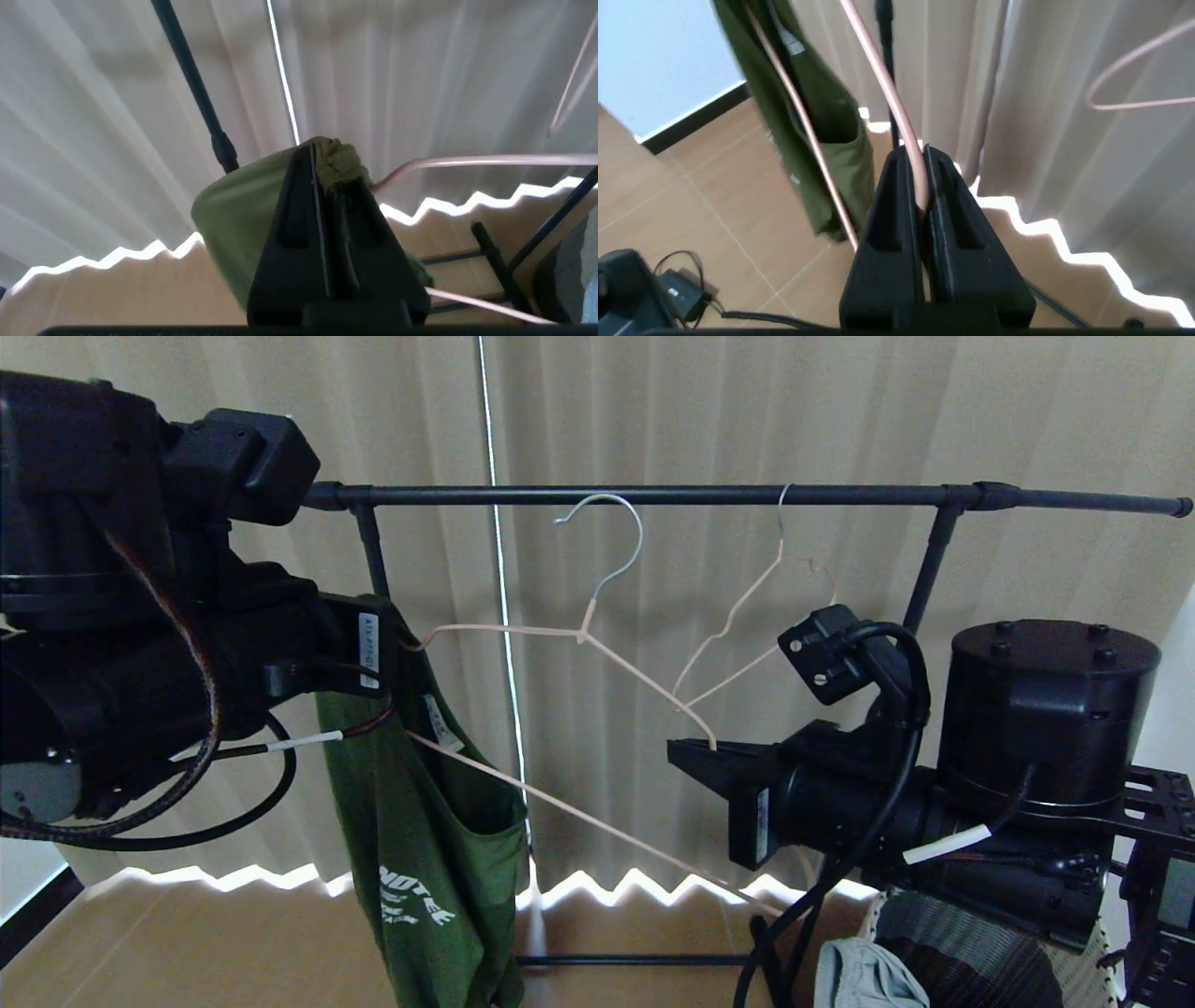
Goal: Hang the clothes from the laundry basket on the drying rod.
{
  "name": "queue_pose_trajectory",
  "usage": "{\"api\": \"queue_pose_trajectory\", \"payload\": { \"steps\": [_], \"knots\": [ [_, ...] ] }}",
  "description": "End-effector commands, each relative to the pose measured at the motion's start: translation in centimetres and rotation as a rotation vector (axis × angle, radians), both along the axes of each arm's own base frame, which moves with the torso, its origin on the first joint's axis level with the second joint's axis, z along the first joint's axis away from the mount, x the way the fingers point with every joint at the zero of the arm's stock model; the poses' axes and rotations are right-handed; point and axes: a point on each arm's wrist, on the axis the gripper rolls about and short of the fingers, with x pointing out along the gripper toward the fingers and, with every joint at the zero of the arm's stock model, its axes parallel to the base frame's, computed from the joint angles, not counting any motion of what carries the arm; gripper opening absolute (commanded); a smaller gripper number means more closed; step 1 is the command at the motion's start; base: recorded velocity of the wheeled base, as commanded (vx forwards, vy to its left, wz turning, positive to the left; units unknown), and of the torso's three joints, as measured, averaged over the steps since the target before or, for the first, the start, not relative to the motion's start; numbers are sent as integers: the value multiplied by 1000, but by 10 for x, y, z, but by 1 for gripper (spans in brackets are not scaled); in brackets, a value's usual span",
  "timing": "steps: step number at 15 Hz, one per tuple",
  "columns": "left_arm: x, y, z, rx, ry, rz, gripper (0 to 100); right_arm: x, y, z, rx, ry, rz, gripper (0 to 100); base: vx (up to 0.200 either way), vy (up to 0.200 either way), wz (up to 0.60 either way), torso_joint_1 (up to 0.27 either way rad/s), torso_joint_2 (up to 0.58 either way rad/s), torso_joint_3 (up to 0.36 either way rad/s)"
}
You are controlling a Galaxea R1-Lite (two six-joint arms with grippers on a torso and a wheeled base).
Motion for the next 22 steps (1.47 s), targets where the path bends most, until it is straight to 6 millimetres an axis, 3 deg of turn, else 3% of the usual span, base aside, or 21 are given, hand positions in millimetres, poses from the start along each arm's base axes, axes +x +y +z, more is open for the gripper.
{"api": "queue_pose_trajectory", "payload": {
  "steps": [1, 8, 13, 22],
  "knots": [
    [-3, 3, 2, 0, -1, 3, 0, -1, -3, 2, 3, -6, -16, 0, 0, 0, 0, 0, 0, 0],
    [-12, 9, 1, 29, 42, 3, 0, 3, -17, 7, 16, -20, -97, 0, 0, 0, 0, 0, 0, 0],
    [-11, 5, 0, 23, 45, -7, 0, 5, -16, 9, 48, -36, -103, 0, 0, 0, 0, 0, 0, 0],
    [-23, -37, 17, -118, 35, -150, 0, 12, 8, -8, 41, -29, -58, 0, 0, 0, 0, 0, 0, 0]
  ]
}}
